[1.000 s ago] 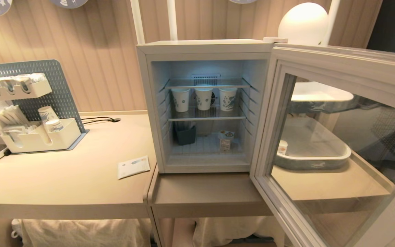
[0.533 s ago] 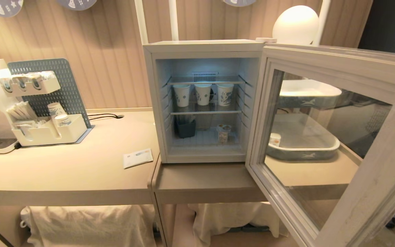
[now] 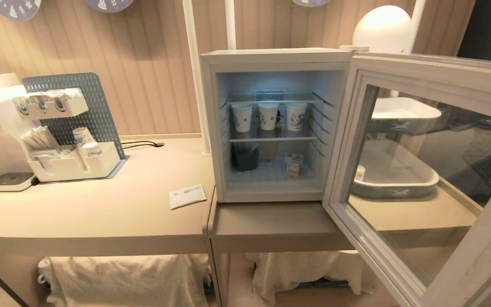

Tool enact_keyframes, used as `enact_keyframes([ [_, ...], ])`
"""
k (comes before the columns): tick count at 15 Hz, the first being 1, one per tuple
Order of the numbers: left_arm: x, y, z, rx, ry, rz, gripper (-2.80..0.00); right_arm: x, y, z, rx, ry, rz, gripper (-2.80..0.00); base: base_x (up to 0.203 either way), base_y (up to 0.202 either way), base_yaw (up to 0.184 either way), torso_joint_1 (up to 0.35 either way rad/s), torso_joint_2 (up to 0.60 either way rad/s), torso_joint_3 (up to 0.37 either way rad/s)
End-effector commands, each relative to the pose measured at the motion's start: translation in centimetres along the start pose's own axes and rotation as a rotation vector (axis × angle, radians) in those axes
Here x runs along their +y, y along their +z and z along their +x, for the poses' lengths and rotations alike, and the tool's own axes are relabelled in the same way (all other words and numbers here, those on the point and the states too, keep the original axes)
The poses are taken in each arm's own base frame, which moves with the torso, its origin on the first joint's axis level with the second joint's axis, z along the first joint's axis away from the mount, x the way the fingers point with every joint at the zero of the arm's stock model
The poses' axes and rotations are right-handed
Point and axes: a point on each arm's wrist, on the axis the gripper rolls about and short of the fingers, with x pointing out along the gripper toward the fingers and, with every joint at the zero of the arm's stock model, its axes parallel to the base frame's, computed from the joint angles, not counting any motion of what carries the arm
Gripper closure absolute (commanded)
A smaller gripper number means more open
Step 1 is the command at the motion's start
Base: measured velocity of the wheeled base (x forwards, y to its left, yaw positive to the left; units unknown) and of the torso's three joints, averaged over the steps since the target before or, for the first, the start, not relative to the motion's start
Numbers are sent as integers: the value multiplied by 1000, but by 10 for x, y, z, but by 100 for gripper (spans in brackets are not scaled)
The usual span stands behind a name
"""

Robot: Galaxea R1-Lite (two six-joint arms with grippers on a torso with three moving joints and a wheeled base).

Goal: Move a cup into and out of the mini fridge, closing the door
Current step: Take the yoghurt out of the freezer

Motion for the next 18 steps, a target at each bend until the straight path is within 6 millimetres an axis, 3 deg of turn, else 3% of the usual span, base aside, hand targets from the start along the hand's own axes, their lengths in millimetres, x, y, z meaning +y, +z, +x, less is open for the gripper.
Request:
enact_keyframes([
  [1,0,0,0,2,0,-2,0,0,0,0,2,1,0,0,0,194,4,2,6,2],
  [14,0,0,0,1,1,-8,0,0,0,0,2,1,0,0,0,191,0,2,2,2],
  [18,0,0,0,-1,1,-9,0,0,0,0,2,1,0,0,0,63,-1,1,1,1],
])
